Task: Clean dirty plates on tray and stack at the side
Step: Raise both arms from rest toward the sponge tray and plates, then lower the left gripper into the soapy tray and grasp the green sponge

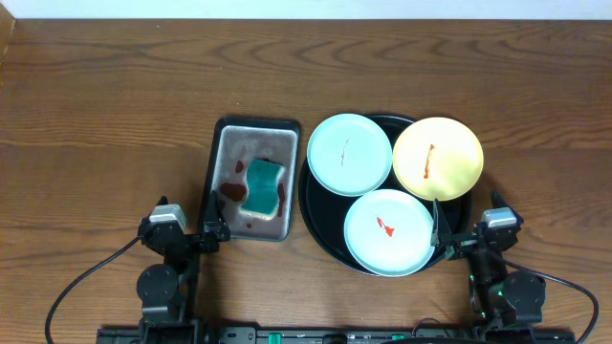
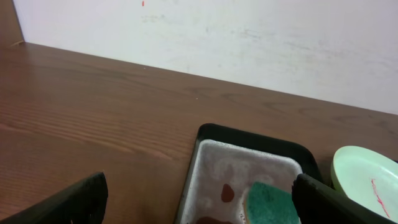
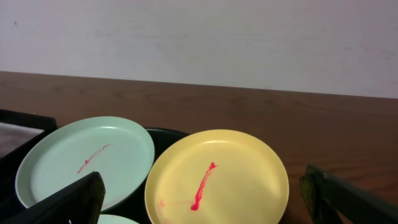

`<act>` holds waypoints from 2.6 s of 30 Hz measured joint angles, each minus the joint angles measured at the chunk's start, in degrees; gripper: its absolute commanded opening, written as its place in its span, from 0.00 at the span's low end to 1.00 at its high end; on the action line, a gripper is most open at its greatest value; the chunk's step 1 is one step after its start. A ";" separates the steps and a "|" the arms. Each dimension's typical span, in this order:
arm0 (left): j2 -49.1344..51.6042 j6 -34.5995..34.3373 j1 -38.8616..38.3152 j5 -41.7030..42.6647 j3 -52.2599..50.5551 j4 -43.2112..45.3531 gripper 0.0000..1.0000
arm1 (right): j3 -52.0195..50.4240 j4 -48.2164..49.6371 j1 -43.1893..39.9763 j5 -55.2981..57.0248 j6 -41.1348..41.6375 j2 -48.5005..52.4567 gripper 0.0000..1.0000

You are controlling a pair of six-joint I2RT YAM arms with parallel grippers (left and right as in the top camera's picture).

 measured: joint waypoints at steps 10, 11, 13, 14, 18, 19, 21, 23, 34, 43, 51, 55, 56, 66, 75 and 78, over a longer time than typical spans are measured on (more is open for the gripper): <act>0.00 0.00 0.00 0.00 0.00 0.00 0.95 | 0.00 0.28 0.00 0.04 0.00 0.00 0.99; 0.00 0.00 0.00 0.00 0.00 0.00 0.95 | 0.00 0.09 0.00 0.07 0.00 0.00 0.99; 0.02 0.00 0.00 -0.02 0.00 0.00 0.95 | 0.00 0.02 0.00 0.11 0.00 0.02 0.99; 0.00 0.00 0.00 0.00 0.00 0.00 0.95 | 0.00 0.04 0.00 0.09 0.00 0.02 0.99; 0.02 -0.26 0.00 0.00 0.09 -0.15 0.95 | 0.00 0.61 0.00 -0.37 0.37 0.04 0.99; 0.07 -0.94 0.00 0.00 0.96 -1.79 0.95 | 0.00 0.61 0.00 -0.48 0.46 0.04 0.99; 0.22 -2.05 0.00 0.02 2.73 -5.86 0.95 | 0.02 -0.11 0.00 -0.42 0.85 0.09 0.99; 0.70 -2.89 0.00 0.26 4.61 -11.32 0.95 | 0.52 -1.40 0.00 -0.37 1.51 0.76 0.99; 18.45 -3.93 0.00 0.94 23.91 -28.61 0.95 | 18.80 -17.79 0.00 -0.87 3.30 20.39 0.99; 39.58 -4.15 0.00 2.84 44.00 -48.59 0.95 | 37.68 -37.79 0.00 -2.03 6.60 44.09 0.99; 49.51 -4.37 0.00 3.15 52.87 -54.51 0.95 | 42.64 -39.47 0.00 -5.88 7.67 52.63 0.99; 51.43 -4.61 0.00 3.78 52.87 -50.10 0.95 | 42.64 -39.52 0.00 -7.13 7.72 53.40 0.99; 52.04 -4.61 0.00 4.11 52.87 -48.06 0.95 | 42.64 -39.45 0.00 -7.28 7.74 53.40 0.99; 64.37 -3.67 -5.70 4.37 52.89 -34.21 0.87 | 42.64 -39.12 0.00 -8.02 7.76 53.40 0.99; 81.05 -3.19 -14.95 4.35 52.92 -30.08 0.74 | 42.64 -39.06 0.00 -8.02 7.76 53.40 0.99; 86.16 -3.19 -17.73 4.28 52.92 -29.00 0.69 | 42.64 -39.06 0.00 -8.04 7.76 53.40 0.99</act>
